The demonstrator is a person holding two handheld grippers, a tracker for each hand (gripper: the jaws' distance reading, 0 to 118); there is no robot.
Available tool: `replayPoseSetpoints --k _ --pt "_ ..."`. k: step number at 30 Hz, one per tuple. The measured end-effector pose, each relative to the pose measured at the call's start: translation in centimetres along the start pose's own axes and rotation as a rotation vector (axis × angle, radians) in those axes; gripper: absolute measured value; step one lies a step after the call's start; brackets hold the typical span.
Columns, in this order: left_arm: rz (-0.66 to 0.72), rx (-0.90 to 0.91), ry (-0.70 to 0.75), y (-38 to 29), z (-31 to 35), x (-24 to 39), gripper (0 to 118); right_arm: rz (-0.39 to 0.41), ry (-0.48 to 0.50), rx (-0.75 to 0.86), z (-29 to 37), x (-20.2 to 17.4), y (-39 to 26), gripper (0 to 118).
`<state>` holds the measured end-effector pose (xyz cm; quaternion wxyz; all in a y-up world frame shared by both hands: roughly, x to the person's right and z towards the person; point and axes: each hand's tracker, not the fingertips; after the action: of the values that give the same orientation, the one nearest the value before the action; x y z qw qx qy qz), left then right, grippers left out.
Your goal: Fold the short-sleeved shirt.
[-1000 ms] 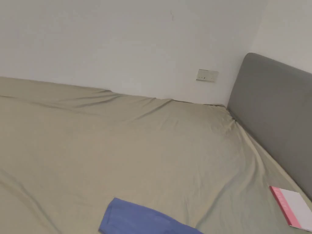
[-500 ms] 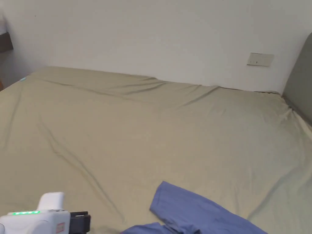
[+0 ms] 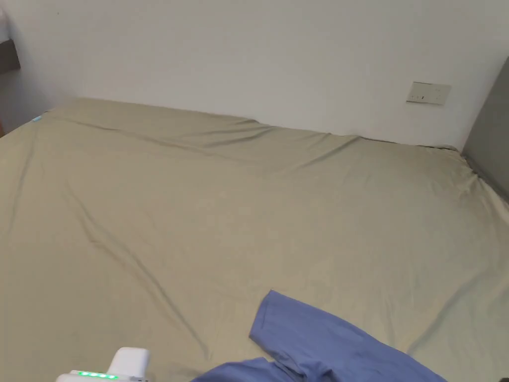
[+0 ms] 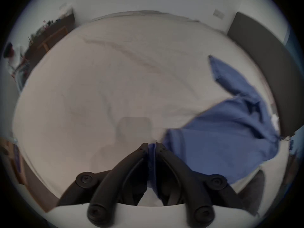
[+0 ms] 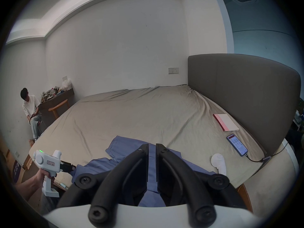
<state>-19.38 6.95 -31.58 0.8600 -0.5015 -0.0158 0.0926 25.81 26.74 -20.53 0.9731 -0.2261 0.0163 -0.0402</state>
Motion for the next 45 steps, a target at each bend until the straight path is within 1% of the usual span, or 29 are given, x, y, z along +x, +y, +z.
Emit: replayPoseSetpoints --k 2,3,5,7,10,12,14,16,18,20,22,24,26,27,28,29,30,31,32,33,34,35,36,37,38,39,42,44,45 --pt "0.039 0.007 -0.048 0.5 1.6 -0.2 9 0.026 0.047 -0.037 -1.4 0.5 0.5 19" --pt "0.049 0.050 -0.080 0.7 2.6 -0.3 9 0.056 0.052 -0.051 -2.3 0.7 0.8 20" --pt "0.037 0.112 -0.147 1.7 4.6 -0.3 9 0.118 0.066 -0.076 -4.8 1.5 1.2 27" --pt "0.036 0.168 -0.157 2.6 6.7 -0.3 9 0.176 0.031 -0.154 -7.5 1.9 1.7 32" --pt "0.046 0.266 -0.227 4.1 9.8 -0.4 9 0.162 0.074 -0.160 -11.5 3.2 1.8 35" --pt "0.036 0.313 -0.285 4.8 11.7 -0.6 9 0.150 0.137 -0.221 -14.5 3.8 1.6 38" --pt "0.006 0.365 -0.300 5.2 13.5 0.2 9 0.151 0.187 -0.262 -17.1 4.6 1.0 51" --pt "-0.080 0.435 -0.290 5.0 15.1 0.7 9 0.160 0.242 -0.340 -20.1 5.3 0.2 59" --pt "-0.198 0.502 -0.262 4.6 16.3 1.5 9 0.174 0.254 -0.422 -23.1 6.3 -0.7 59" --pt "-0.310 0.526 -0.283 4.0 17.2 1.8 9 0.199 0.232 -0.481 -25.7 7.1 -1.5 59" --pt "-0.367 0.504 -0.296 4.0 17.1 2.1 9 0.226 0.219 -0.538 -28.2 7.7 -2.3 59" --pt "-0.367 0.483 -0.283 3.9 16.5 2.4 9 0.256 0.243 -0.567 -30.5 7.5 -2.9 59" --pt "-0.350 0.471 -0.275 4.4 15.7 2.5 9 0.312 0.244 -0.579 -32.6 6.9 -4.0 59" --pt "-0.329 0.472 -0.277 4.4 15.4 2.4 9 0.329 0.208 -0.620 -33.9 6.4 -4.9 59" --pt "-0.291 0.473 -0.287 4.5 15.2 2.2 9 0.345 0.144 -0.702 -35.0 6.0 -5.9 53" --pt "-0.256 0.475 -0.310 4.6 15.0 1.9 9 0.295 0.123 -0.805 -35.6 5.7 -7.4 39" --pt "-0.228 0.479 -0.310 5.1 14.8 1.6 9 0.184 0.192 -0.671 -34.6 5.7 -6.8 26" --pt "-0.214 0.480 -0.310 5.4 14.8 1.3 9 0.171 0.165 -0.685 -34.1 5.4 -5.7 15" --pt "-0.215 0.498 -0.297 5.6 15.1 1.1 9 0.143 0.130 -0.733 -33.7 5.1 -5.3 14" --pt "-0.214 0.507 -0.293 5.9 15.4 0.9 9 0.101 0.147 -0.759 -33.1 5.2 -4.7 13" --pt "-0.213 0.511 -0.294 6.3 15.6 0.5 9 0.041 0.207 -0.724 -32.2 5.6 -3.9 13" --pt "-0.211 0.523 -0.283 6.8 16.1 0.4 9 0.006 0.250 -0.608 -30.5 6.1 -2.5 13" --pt "-0.219 0.526 -0.224 7.5 16.7 0.4 9 -0.022 0.240 -0.532 -28.6 6.5 -0.4 13" --pt "-0.225 0.533 -0.183 7.9 17.4 0.1 9 -0.102 0.261 -0.501 -27.0 7.2 1.7 13" --pt "-0.223 0.553 -0.188 8.3 18.1 -0.5 9 -0.182 0.306 -0.454 -25.2 7.9 3.8 13" --pt "-0.220 0.581 -0.193 8.7 19.3 -0.9 9 -0.204 0.321 -0.379 -23.1 8.4 6.2 13" --pt "-0.196 0.700 -0.218 9.7 23.8 -1.9 9 -0.110 0.284 -0.181 -16.0 8.9 13.8 13" --pt "-0.189 0.763 -0.213 10.5 27.1 -2.5 9 -0.118 0.298 -0.075 -11.0 9.4 18.3 13" --pt "-0.178 0.800 -0.224 10.8 28.8 -2.9 9 -0.115 0.295 -0.030 -8.0 8.6 20.4 13"
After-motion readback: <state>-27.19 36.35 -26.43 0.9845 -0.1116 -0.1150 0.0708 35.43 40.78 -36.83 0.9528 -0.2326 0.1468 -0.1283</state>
